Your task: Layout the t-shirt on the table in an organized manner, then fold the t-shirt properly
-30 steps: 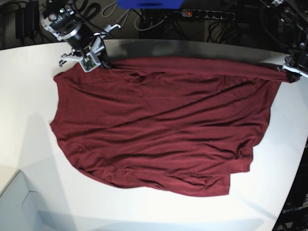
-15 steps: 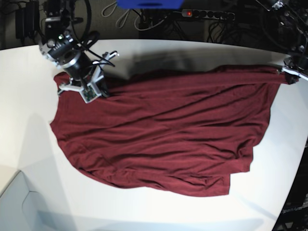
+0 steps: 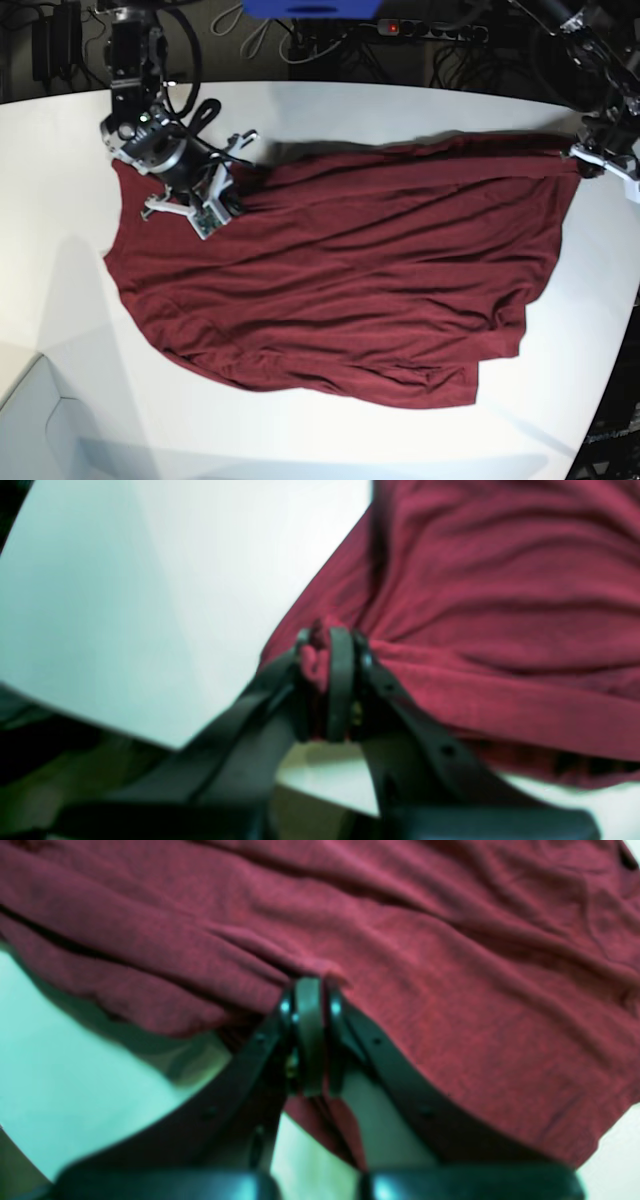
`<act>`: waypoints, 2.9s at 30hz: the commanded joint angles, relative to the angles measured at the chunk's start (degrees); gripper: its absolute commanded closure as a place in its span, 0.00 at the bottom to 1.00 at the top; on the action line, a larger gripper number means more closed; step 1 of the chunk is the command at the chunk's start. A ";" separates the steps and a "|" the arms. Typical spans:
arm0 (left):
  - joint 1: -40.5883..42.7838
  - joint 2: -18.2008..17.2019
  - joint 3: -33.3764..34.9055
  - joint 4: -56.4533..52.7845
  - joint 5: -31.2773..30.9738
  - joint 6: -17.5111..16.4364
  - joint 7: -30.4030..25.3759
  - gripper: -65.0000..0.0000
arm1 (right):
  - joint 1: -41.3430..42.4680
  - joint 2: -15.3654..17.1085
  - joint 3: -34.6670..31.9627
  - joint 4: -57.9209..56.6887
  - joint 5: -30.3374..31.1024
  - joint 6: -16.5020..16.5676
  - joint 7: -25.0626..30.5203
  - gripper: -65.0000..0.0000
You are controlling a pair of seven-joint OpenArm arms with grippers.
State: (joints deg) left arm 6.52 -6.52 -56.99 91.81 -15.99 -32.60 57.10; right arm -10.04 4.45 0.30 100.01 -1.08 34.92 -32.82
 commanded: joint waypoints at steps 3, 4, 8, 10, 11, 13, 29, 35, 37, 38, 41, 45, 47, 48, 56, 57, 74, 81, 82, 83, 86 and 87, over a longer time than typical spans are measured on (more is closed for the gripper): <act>-0.41 -0.82 -0.19 1.33 0.30 0.20 -0.35 1.00 | 1.91 0.17 0.10 -0.45 0.86 -0.06 1.65 1.00; -0.06 -0.99 -0.19 1.42 0.12 0.20 -0.27 1.00 | 2.26 0.17 0.10 -0.80 0.86 -0.06 1.65 1.00; 0.20 -1.17 -0.72 3.88 0.30 0.29 1.93 1.00 | 3.14 0.87 0.10 -2.03 0.86 -0.06 1.74 1.00; 0.20 -2.05 -0.72 5.29 0.30 0.29 5.71 1.00 | 3.32 0.96 0.10 -2.38 0.86 -0.06 1.74 1.00; 0.20 -2.57 -0.72 6.08 0.30 0.29 7.91 1.00 | 3.32 0.96 0.10 -2.38 0.86 -0.06 1.74 1.00; -0.24 -2.84 -0.72 7.13 0.65 0.29 11.25 1.00 | 3.41 1.05 0.10 -2.38 0.86 -0.06 1.83 1.00; -15.36 -0.73 -0.28 -14.93 26.05 0.29 -0.88 1.00 | 6.39 0.96 -1.92 -5.28 0.86 -0.06 1.92 1.00; -17.21 -1.08 -0.19 -20.21 27.64 0.29 -1.23 0.93 | 6.83 1.22 -1.75 -6.60 0.86 -0.06 1.92 1.00; -17.21 -0.90 -0.19 -20.03 27.55 0.29 -1.15 0.82 | 6.83 1.22 -1.75 -6.60 0.86 -0.06 1.92 1.00; -17.21 -0.90 -0.19 -20.03 27.55 0.29 -0.97 0.76 | 6.83 1.22 -1.75 -6.60 0.86 -0.06 1.92 1.00; -17.03 -0.90 -0.19 -19.59 27.20 0.29 -0.79 0.58 | 6.92 1.22 -1.83 -6.60 0.86 -0.06 1.92 1.00; -16.68 -0.55 -0.55 -15.99 27.02 -0.15 -0.71 0.49 | 6.92 1.22 -1.83 -6.60 0.86 -0.06 1.92 1.00; -15.89 -0.11 -0.46 -13.88 26.93 -0.24 -0.71 0.49 | 6.92 1.22 -1.83 -6.60 0.86 -0.06 1.92 1.00; -15.62 0.33 -0.46 -12.91 26.93 -0.24 -0.71 0.49 | 6.92 1.22 -1.83 -6.60 0.86 -0.06 1.92 1.00; -12.46 2.52 -0.55 -6.23 26.32 -0.41 -0.71 0.47 | 6.66 1.22 -1.83 -6.51 0.86 -0.06 1.92 1.00; -12.11 2.52 -0.63 -5.61 25.44 -0.41 -0.71 0.44 | 6.57 1.22 -1.83 -6.51 0.86 -0.06 1.92 1.00; -2.26 2.00 -0.63 -1.13 9.35 -0.32 -1.32 0.03 | 6.39 1.05 -1.83 -6.42 0.86 -0.06 1.83 1.00; -2.44 2.00 -0.46 -4.91 9.44 -0.32 -2.46 0.03 | 6.39 0.96 -1.83 -6.42 0.86 -0.06 1.65 1.00; -2.44 2.00 -0.37 -5.17 9.53 -0.32 -3.96 0.03 | 6.39 1.05 -1.83 -6.42 0.86 -0.06 1.65 1.00; -2.44 2.00 -0.28 -5.17 9.53 -0.32 -5.28 0.03 | 6.39 1.05 -1.83 -6.42 0.86 -0.06 1.57 1.00; -2.08 2.35 -0.28 -5.26 9.53 -0.32 -7.47 0.04 | 6.39 1.05 -1.83 -6.42 0.86 -0.06 1.48 1.00; -2.08 2.35 -0.28 -5.61 9.53 -0.32 -7.56 0.04 | 6.39 1.05 -1.83 -6.34 0.86 -0.06 1.39 1.00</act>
State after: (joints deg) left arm 4.51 -3.49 -57.21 85.60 -5.87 -33.04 50.30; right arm -4.36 5.39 -1.67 92.40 -1.10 34.92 -32.40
